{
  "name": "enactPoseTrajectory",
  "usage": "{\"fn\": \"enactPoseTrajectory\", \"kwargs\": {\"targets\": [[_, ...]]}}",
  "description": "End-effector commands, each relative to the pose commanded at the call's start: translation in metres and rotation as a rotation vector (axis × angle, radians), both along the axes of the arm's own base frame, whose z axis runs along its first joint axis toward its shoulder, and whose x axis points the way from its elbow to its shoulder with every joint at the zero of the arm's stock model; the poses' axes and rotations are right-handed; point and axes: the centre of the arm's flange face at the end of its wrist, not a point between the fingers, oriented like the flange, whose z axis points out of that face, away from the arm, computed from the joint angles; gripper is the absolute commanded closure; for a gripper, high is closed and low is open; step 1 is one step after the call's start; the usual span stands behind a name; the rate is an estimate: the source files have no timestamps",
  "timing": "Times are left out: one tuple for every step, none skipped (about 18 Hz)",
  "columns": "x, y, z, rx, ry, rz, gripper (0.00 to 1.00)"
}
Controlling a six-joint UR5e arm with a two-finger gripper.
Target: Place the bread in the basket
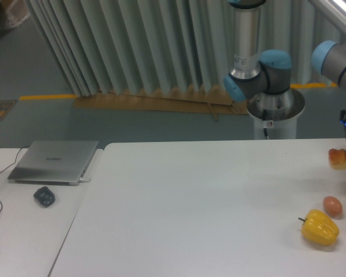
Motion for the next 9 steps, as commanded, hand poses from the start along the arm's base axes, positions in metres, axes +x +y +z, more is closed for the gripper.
{"fn": "enactPoseTrajectory", "kwargs": {"targets": [[-0.002,-0.003,0.000,0.001,-0.001,-0.012,0.73],[-0.005,-0.007,0.001,0.003,-0.002,-0.021,0.73],[-0.009,-0.014,0.001,0.005,-0.005,-0.030,0.73],[-0.013,-0.020,0.001,0.006,-0.008,-0.044,0.73],[-0.017,-0.026,0.001,0.010,-0.009,-0.060,0.73],[-0.022,-0.033,0.002,0.011,-0.006,-0.072,0.73],[-0.028,-0.043,0.003,0.013,-0.006,-0.077,0.73],[-0.034,-0.051,0.003,0.015,-0.007,-0.087,0.73],[-0.039,-0.061,0.002,0.017,-0.012,-0.099,0.73]]}}
